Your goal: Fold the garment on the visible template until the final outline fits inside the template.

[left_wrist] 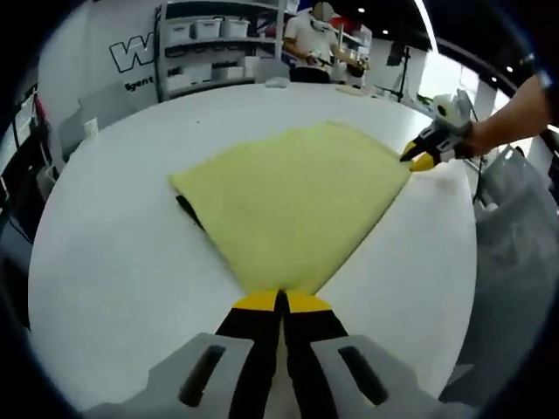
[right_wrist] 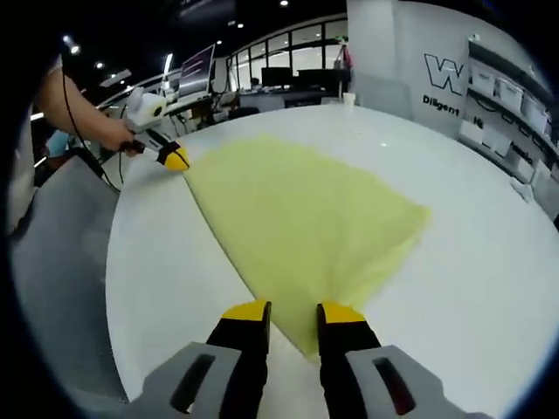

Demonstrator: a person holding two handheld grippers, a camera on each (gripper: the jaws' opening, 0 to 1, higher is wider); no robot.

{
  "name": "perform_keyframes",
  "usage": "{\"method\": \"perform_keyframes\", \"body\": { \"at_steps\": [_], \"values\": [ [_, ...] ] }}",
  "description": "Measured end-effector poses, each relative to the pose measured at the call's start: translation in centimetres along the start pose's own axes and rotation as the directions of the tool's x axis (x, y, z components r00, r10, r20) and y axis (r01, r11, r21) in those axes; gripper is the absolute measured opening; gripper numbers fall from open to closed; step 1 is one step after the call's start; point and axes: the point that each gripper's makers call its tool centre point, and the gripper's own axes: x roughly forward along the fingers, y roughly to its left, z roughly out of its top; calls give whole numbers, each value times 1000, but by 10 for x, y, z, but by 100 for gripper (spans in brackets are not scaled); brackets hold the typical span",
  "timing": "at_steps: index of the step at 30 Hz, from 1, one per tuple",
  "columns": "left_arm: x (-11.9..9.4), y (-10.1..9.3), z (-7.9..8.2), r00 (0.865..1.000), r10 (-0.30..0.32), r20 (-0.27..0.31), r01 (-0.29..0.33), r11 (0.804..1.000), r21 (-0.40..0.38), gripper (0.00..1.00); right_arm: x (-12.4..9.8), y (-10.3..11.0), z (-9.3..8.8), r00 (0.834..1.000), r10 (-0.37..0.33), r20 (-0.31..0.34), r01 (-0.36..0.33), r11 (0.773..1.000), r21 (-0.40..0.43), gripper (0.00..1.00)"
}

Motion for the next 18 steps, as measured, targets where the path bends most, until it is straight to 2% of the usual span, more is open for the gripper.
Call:
{"method": "perform_keyframes", "body": {
  "at_steps": [1,2,3,5,12,18],
  "values": [
    [0,2,0,1000,0,2,0,1000,-14,7,0,1,0,1000,0,-2,0,1000,-1,16],
    [-1,2,0,1000,-1,-3,1,998,-61,5,-1,1,1,1000,0,-4,0,1000,4,16],
    [-2,1,0,1000,-2,-7,2,999,-47,1,-1,0,1,1000,-2,-3,2,1000,11,16],
    [-5,-4,1,1000,-4,-2,4,999,-41,1,-5,-2,8,1000,-12,19,12,1000,21,18],
    [-20,-23,14,997,-28,70,32,997,-64,13,-19,5,22,999,-11,47,10,999,31,27],
    [-37,-37,12,994,-44,96,53,994,-93,27,-27,19,31,996,-22,82,18,998,58,33]
  ]
}}
